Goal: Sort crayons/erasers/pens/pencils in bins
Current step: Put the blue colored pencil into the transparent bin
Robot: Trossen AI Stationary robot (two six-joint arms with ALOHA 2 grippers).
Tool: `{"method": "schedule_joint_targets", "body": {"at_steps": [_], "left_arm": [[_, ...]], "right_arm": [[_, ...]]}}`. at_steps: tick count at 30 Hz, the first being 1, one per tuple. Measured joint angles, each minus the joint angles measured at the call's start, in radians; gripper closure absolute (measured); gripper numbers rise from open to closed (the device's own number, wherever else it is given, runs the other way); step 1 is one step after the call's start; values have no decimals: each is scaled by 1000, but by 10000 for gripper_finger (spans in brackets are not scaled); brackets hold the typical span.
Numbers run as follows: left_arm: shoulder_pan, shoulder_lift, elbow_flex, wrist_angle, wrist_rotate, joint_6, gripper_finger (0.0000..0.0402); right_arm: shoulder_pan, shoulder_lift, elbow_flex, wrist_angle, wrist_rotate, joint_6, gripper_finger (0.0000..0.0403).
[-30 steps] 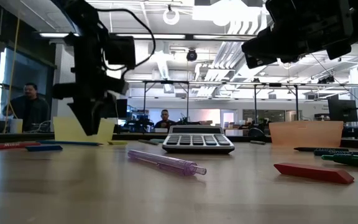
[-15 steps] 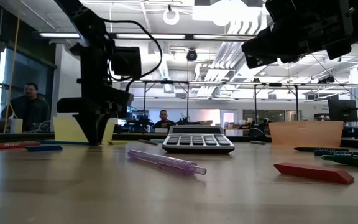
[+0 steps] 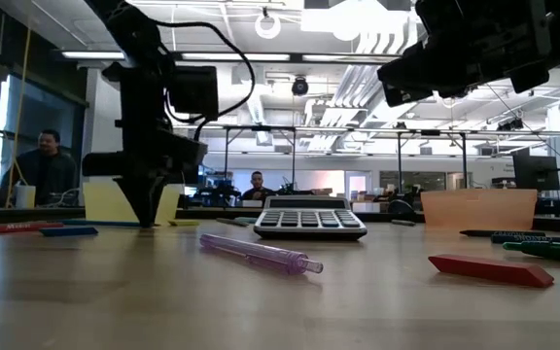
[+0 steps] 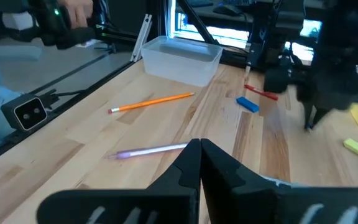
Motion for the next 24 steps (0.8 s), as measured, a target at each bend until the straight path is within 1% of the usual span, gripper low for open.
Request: {"method": "schedule_joint_targets", "body": {"at_steps": [3,8,13,20,24], "left_arm": [[-18,-25,11,-68,14,-50,397],[-52,-47,53,-167,-1,-126,401],[-78,-48,129,-226,5,-189,401],[-94,-49,271,-318,54,-311,401],[-108,-50,301,-319,57,-332,401]], "right_arm": [[-1,0,0,-13,1,-1,403],[-1,0,0,-32,0,-1,403],[-1,0,0,-45,1,4,403],[0,0,0,-59,1,37,403],[0,0,0,-60,1,27,403]]}}
